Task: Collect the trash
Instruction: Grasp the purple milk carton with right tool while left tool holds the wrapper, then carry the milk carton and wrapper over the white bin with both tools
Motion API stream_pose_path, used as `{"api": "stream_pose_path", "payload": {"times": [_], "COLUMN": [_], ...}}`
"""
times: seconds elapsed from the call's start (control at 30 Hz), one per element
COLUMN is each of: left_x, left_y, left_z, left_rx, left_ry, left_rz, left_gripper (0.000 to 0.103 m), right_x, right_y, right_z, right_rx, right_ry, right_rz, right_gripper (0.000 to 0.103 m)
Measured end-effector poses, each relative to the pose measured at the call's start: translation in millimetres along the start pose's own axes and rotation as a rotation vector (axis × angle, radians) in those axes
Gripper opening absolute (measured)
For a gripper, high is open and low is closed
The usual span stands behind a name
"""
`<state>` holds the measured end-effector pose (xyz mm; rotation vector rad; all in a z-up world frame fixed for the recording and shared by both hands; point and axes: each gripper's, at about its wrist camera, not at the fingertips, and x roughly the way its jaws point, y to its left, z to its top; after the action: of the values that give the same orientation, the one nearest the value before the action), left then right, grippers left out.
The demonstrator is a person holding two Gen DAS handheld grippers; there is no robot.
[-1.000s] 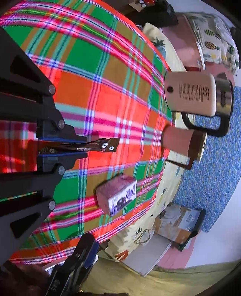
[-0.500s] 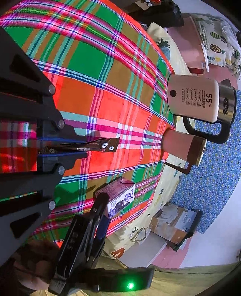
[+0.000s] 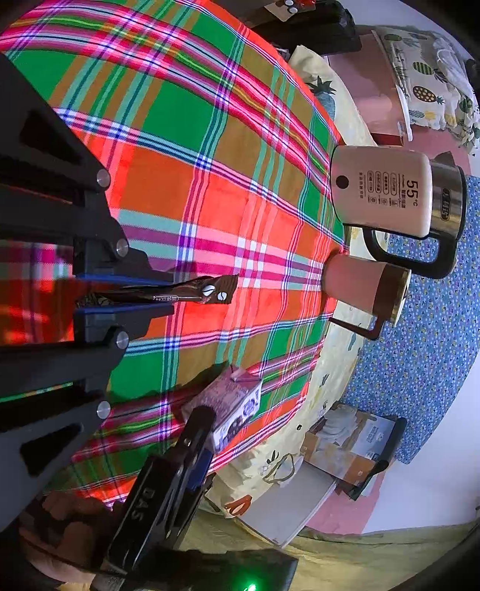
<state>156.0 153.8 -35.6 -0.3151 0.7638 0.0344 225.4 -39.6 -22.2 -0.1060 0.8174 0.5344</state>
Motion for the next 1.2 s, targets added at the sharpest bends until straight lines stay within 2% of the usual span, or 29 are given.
{"api": "stream_pose_path", "payload": {"times": [0.33,0.6,1.2], "left_x": [-16,-27,-27], "left_y": [-36,-77,-171], "left_z": [-9,-19,-36], "left_rx": [0.052,0.116,0.265], "left_ry": [-0.005,-0.001,0.031], "left_rz": [-0.016,-0.061,-0.194], "left_gripper": [0.01,0.01,0.01], "right_x": [-46,-79,-130], "right_y": [-25,-43,-109], "right_z": [-24,-39,-84], "right_rx": [0.062,0.105,0.272], "right_ry": [-0.047,-0.086,-0.143], "right_rz": [0.014,-0.003,-0.121], "right_gripper": [0.055,0.055,0.055]}}
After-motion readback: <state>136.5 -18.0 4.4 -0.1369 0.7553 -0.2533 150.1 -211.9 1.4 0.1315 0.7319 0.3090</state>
